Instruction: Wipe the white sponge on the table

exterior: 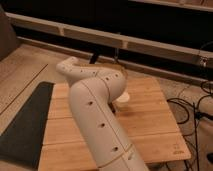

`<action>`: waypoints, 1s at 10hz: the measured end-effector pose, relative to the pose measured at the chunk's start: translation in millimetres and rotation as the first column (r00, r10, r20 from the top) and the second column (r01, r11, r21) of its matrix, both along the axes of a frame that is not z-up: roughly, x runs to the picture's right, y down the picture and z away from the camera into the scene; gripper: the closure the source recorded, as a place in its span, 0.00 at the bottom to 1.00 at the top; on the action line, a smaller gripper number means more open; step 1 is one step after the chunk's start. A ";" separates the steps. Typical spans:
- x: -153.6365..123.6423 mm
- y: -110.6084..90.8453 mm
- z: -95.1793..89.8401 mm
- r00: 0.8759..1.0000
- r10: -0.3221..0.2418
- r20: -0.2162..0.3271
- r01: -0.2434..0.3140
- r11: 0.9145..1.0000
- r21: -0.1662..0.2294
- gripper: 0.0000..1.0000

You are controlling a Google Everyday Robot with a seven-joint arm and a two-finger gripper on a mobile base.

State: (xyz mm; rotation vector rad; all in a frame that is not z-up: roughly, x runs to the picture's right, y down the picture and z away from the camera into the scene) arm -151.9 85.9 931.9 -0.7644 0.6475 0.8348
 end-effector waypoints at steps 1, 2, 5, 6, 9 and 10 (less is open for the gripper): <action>-9.1 -0.3 0.8 1.000 0.003 0.019 -0.003 1.000 0.001 0.94; -20.6 2.2 -0.2 0.999 0.009 0.044 -0.009 1.000 -0.002 0.94; -59.8 16.4 -17.7 0.991 0.012 0.130 -0.011 1.000 -0.014 0.94; -65.5 20.6 -24.7 0.990 0.012 0.143 -0.010 1.000 -0.018 0.94; -60.3 32.2 -37.3 0.992 0.015 0.129 -0.011 0.999 -0.035 0.93; -52.5 31.4 -37.2 0.993 0.025 0.115 -0.022 0.999 -0.033 0.88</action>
